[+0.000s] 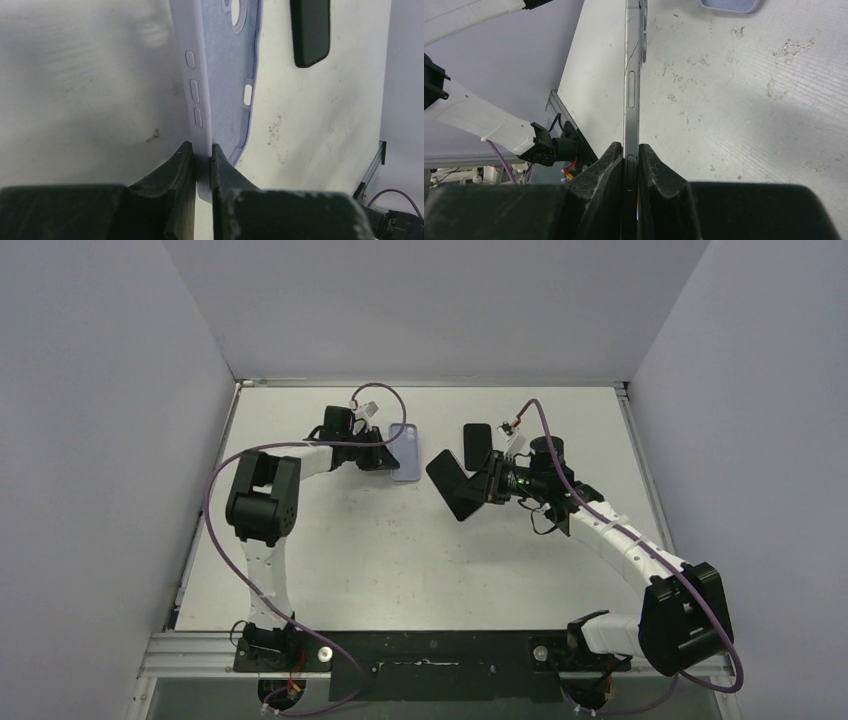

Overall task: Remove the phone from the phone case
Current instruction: Place the phone case at the center of the board.

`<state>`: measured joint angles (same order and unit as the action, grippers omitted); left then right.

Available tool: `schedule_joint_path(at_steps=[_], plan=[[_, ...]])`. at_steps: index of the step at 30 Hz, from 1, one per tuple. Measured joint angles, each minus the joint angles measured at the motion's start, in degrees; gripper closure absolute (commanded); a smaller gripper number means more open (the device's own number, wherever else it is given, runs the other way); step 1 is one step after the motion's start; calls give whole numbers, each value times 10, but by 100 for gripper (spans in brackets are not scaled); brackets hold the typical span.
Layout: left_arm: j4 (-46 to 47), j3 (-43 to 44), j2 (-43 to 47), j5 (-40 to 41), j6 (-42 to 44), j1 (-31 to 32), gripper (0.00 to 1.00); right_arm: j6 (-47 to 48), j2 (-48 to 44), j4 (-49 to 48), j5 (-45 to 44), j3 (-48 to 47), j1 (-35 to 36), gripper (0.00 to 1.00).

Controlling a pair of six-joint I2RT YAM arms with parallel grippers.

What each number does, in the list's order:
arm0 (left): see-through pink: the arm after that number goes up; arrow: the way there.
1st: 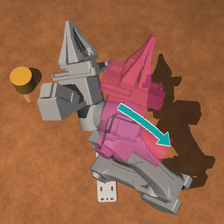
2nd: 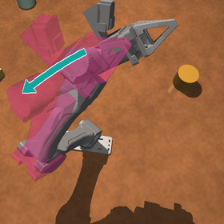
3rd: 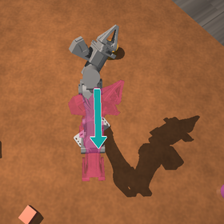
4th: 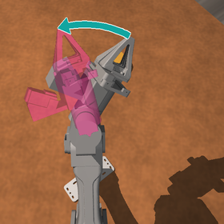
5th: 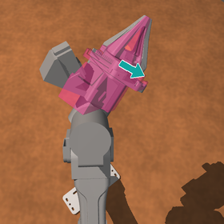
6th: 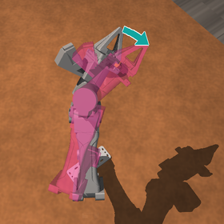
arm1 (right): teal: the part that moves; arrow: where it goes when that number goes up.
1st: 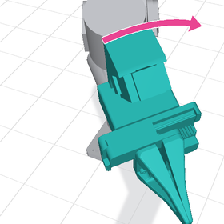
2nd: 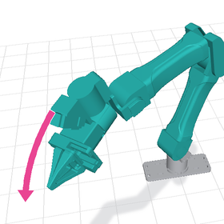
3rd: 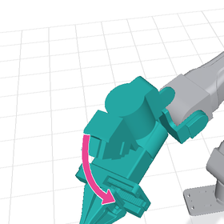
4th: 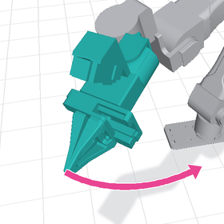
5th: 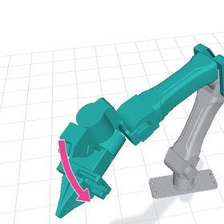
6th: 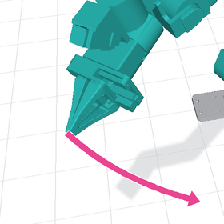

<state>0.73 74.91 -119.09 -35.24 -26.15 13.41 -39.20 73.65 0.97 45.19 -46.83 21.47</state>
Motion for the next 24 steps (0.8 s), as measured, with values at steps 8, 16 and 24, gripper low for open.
schedule_joint_path(at_steps=[8, 16, 24], plan=[[-64, 84, -73, -15, 14, -4, 74, 0, 1, -9, -10, 8, -1, 100], [-78, 110, -74, -7, 24, -9, 38, 0, 9, -13, -22, 20, -1, 100], [-108, 123, -60, 56, 35, -24, 27, 0, 10, -13, -36, 28, 0, 100]])
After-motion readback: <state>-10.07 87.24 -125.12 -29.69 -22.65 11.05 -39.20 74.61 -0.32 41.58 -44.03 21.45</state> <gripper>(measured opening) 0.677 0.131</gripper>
